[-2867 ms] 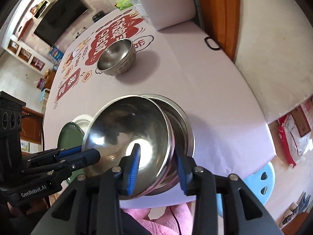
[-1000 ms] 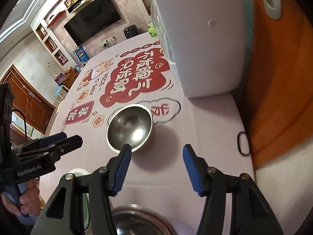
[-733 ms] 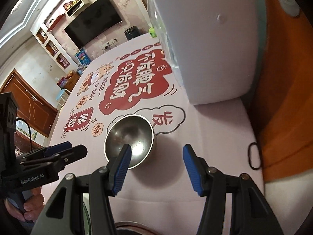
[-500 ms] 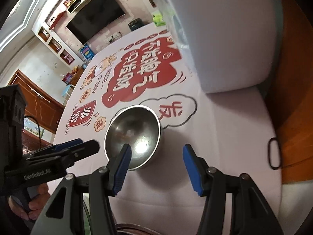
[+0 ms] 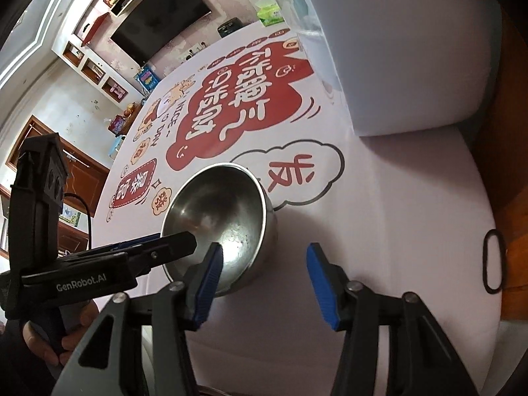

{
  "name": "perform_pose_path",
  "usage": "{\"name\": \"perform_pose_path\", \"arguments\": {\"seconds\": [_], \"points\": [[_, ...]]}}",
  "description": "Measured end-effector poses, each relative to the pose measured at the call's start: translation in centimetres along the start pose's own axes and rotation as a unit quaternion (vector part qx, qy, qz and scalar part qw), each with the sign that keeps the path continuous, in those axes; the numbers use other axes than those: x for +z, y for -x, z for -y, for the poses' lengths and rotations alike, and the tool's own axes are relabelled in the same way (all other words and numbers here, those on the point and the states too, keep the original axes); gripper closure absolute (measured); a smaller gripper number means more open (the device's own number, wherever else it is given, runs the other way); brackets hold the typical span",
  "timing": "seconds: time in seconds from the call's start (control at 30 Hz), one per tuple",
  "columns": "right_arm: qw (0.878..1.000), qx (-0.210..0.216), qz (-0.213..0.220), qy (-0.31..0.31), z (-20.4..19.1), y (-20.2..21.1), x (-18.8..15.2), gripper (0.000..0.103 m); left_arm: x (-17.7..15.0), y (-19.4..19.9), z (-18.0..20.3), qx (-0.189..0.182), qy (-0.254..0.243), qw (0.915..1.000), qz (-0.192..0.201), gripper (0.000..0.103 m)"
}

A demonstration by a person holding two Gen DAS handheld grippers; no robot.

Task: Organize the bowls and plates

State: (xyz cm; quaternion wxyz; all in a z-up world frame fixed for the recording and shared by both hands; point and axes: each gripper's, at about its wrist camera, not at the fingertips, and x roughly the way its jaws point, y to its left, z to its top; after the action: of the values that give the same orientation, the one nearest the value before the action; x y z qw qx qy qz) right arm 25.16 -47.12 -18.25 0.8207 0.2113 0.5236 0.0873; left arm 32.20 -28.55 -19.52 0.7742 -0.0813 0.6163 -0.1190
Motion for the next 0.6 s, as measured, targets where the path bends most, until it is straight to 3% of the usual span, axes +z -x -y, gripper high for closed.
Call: {"name": "perform_pose_path", "arguments": {"seconds": [0.13, 0.47, 0.6], "points": [[1.000, 0.001, -0.009, -0.007, 0.3, -0.4, 0.0, 0.068, -0.1, -0.5, 0.0, -0.011, 0.004, 0.9998, -0.014, 0.038], [1.000, 0.002, -0.010, 0.001, 0.0, -0.1, -0.3, 0.087, -0.4, -1.3, 0.1, -0.033, 0.016, 0.9987, -0.035, 0.064], [1.000, -0.005, -0.012, 0.006, -0.2, -0.1, -0.4, 0.089, -0.7, -1.1, 0.3, -0.034, 0.016, 0.9987, -0.035, 0.074]]}}
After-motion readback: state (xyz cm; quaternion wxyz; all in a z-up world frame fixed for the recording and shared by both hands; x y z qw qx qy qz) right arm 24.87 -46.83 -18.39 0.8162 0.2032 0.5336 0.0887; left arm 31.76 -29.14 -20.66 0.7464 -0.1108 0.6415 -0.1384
